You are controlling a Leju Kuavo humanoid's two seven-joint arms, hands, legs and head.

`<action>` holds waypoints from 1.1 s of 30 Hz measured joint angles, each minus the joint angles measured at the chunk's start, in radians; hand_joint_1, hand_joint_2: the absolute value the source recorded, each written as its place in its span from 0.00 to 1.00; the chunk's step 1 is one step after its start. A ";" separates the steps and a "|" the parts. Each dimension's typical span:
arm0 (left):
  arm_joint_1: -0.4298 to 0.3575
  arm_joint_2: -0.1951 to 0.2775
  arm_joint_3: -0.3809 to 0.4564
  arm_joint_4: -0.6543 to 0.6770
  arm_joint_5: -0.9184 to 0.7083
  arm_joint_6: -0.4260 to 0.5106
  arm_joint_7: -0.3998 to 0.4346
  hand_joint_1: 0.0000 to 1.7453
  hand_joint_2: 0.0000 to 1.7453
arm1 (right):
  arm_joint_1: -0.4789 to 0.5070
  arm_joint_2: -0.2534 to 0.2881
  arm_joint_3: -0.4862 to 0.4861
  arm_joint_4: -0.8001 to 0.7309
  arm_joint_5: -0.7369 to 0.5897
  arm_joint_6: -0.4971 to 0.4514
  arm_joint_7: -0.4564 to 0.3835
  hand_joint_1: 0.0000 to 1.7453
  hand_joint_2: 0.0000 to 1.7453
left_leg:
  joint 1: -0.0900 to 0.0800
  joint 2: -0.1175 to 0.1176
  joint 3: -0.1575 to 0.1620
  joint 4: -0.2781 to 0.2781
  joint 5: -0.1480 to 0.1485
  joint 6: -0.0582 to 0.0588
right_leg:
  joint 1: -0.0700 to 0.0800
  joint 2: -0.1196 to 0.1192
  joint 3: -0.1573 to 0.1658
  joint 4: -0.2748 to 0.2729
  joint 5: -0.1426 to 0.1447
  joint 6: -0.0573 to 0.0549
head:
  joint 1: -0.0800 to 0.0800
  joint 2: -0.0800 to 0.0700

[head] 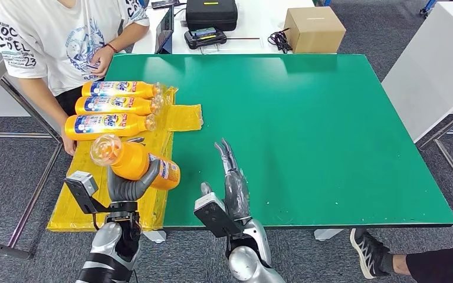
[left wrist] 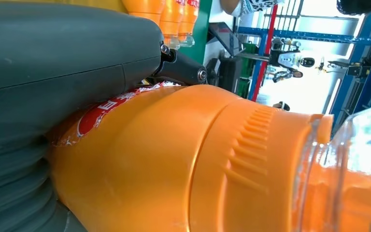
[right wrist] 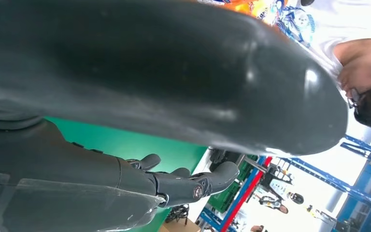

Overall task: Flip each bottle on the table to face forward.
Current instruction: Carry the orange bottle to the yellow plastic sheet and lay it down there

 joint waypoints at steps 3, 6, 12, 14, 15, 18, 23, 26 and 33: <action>-0.006 0.000 0.004 0.006 -0.040 0.047 -0.016 1.00 1.00 | 0.006 0.000 -0.002 -0.017 -0.006 -0.011 -0.026 0.00 0.00 | 0.000 0.000 0.000 0.000 0.000 0.000 | 0.000 0.000 0.000 0.000 0.000 0.000 | 0.000 0.000; -0.020 0.002 0.007 0.019 -0.194 0.177 -0.080 1.00 1.00 | 0.013 -0.003 -0.002 -0.049 -0.031 -0.023 -0.061 0.00 0.00 | 0.000 0.000 0.000 0.000 0.000 0.000 | 0.000 0.000 0.000 0.000 0.000 0.000 | 0.000 0.000; -0.104 0.054 0.032 0.103 -0.683 0.481 -0.142 1.00 1.00 | 0.014 -0.005 0.008 -0.107 -0.101 -0.010 -0.108 0.00 0.00 | 0.000 0.000 0.000 0.000 0.000 0.000 | 0.000 0.000 0.000 0.000 0.000 0.000 | 0.000 0.000; -0.128 0.065 0.074 0.136 -0.851 0.497 -0.148 1.00 1.00 | 0.014 -0.005 0.012 -0.122 -0.109 -0.001 -0.109 0.00 0.00 | 0.001 0.000 0.000 0.000 0.001 0.000 | 0.000 0.000 0.001 0.000 0.000 0.000 | 0.000 0.000; -0.136 0.067 0.107 0.145 -0.966 0.499 -0.154 1.00 1.00 | 0.013 -0.005 0.014 -0.128 -0.114 0.006 -0.109 0.00 0.00 | 0.001 0.000 0.000 0.000 0.001 0.000 | 0.000 0.000 0.001 0.001 0.000 0.000 | 0.000 0.000; -0.156 0.066 0.237 0.160 -1.317 0.503 -0.169 1.00 1.00 | 0.009 -0.007 0.025 -0.137 -0.132 0.026 -0.110 0.00 0.00 | 0.001 0.001 0.000 0.000 0.001 0.000 | 0.000 0.000 0.000 0.001 0.000 0.000 | 0.000 0.000; -0.183 0.072 0.409 0.189 -1.522 0.506 -0.149 1.00 1.00 | 0.006 -0.010 0.036 -0.140 -0.144 0.037 -0.112 0.00 0.00 | 0.001 0.000 0.000 0.000 0.001 0.000 | 0.000 0.000 0.000 0.000 0.000 0.000 | 0.000 0.000; -0.186 0.078 0.456 0.200 -1.562 0.506 -0.134 1.00 1.00 | 0.005 -0.011 0.040 -0.142 -0.145 0.039 -0.112 0.00 0.00 | 0.001 0.000 0.000 0.000 0.001 0.000 | 0.000 0.000 0.000 0.000 0.000 0.000 | 0.000 0.000; -0.188 0.087 0.484 0.220 -1.585 0.506 -0.086 1.00 1.00 | 0.005 -0.012 0.043 -0.143 -0.150 0.040 -0.112 0.00 0.00 | 0.001 0.000 0.000 0.000 0.001 0.000 | 0.000 0.000 0.000 0.000 0.000 0.000 | 0.000 0.000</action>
